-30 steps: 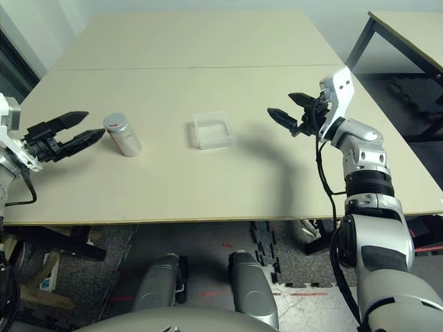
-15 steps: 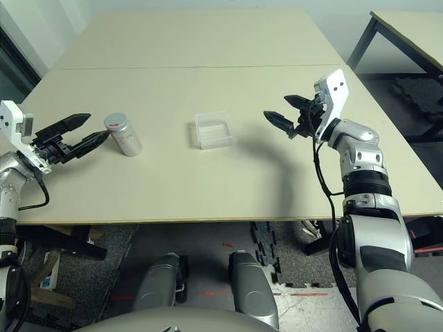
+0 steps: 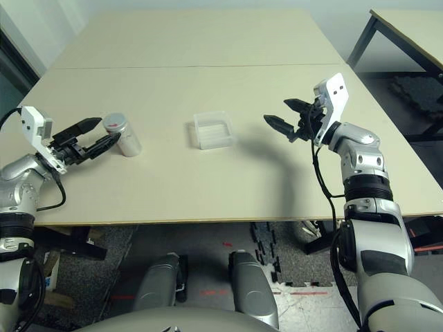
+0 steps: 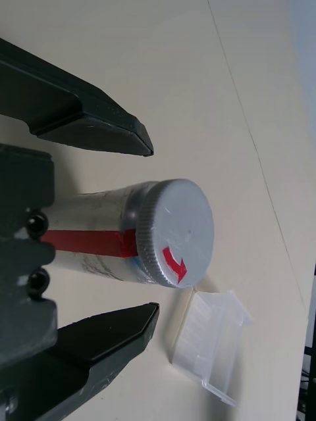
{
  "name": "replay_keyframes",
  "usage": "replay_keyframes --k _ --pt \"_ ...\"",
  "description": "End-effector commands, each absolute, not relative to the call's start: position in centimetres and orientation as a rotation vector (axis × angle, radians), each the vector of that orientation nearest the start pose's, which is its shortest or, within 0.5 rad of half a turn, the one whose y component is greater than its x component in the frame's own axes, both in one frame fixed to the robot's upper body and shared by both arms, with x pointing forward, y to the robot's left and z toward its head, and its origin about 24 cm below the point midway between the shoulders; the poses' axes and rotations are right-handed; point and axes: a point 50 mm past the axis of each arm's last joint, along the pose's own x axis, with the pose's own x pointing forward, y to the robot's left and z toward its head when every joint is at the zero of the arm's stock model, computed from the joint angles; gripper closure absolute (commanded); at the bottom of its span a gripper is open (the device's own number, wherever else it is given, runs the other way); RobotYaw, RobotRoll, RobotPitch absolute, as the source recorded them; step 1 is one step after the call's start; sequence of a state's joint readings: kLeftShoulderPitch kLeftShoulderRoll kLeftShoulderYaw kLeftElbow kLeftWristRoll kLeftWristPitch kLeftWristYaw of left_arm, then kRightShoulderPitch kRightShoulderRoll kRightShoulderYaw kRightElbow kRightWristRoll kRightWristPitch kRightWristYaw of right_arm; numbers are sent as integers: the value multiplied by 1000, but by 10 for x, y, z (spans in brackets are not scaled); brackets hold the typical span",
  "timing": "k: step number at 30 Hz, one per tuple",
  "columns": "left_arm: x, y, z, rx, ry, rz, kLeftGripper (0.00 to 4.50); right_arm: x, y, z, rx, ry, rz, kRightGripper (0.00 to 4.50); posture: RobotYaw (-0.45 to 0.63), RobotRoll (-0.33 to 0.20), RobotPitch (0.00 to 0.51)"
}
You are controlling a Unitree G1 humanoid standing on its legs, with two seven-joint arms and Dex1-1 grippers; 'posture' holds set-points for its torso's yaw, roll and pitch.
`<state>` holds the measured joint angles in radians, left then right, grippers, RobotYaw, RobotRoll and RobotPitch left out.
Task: Pour the medicine from the bottle into the box.
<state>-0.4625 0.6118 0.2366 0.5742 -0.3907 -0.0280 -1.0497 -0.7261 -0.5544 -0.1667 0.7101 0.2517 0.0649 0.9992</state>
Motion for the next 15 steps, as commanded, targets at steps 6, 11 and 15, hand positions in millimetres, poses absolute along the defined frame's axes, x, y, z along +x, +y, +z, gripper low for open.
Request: replay_keyframes --k 6,11,15 --pt "315 283 110 100 9 -695 29 351 -255 150 -133 10 702 0 -91 0 117" --pt "319 283 107 99 15 -689 29 351 -256 152 -135 8 699 0 -92 0 118" --pt "322 280 102 96 17 -685 29 350 -255 151 -136 12 704 0 -92 0 120"
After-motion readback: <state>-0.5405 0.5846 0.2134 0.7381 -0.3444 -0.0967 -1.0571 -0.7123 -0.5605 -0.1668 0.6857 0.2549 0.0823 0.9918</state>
